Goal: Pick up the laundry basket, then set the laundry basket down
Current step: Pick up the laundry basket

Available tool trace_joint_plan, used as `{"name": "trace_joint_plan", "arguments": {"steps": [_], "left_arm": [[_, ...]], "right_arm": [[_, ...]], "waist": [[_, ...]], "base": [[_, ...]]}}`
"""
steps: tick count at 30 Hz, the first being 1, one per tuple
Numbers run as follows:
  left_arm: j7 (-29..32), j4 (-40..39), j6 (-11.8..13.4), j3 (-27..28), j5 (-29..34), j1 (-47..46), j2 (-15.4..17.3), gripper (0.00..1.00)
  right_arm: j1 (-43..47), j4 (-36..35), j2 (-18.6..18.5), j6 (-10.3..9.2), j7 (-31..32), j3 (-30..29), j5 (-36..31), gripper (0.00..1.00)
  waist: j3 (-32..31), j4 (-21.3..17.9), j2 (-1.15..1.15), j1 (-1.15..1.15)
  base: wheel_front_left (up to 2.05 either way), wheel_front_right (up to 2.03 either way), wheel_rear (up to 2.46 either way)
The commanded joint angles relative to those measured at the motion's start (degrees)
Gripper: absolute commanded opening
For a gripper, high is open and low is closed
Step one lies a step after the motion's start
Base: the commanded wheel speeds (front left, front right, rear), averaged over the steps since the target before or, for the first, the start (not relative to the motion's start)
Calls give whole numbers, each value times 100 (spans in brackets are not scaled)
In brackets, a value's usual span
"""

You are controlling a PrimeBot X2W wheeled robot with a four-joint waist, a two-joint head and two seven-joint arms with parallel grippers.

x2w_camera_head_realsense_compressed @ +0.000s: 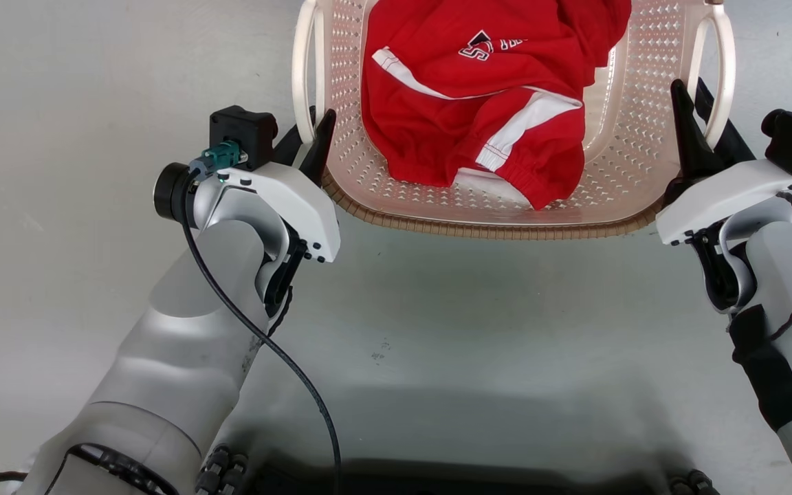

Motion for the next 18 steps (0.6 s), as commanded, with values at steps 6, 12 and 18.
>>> {"name": "trace_joint_plan", "arguments": {"steps": [6,12,18], "left_arm": [[-9,76,-17,-105,-111,-3,249,0],[-9,173,-17,-242,-238,-12,273,0],[-10,306,-17,-409,-389,-3,285,0]], "right_arm": [[149,33,-40,44,-36,170,-46,0],[138,179,-40,44,-36,227,22,0],[106,456,-40,44,-36,308,138,0]], "waist": [[-42,-2,0,0],[-127,-19,0,0],[-240,-55,0,0]], "base": [[0,0,0],[0,0,0],[0,0,0]]}}
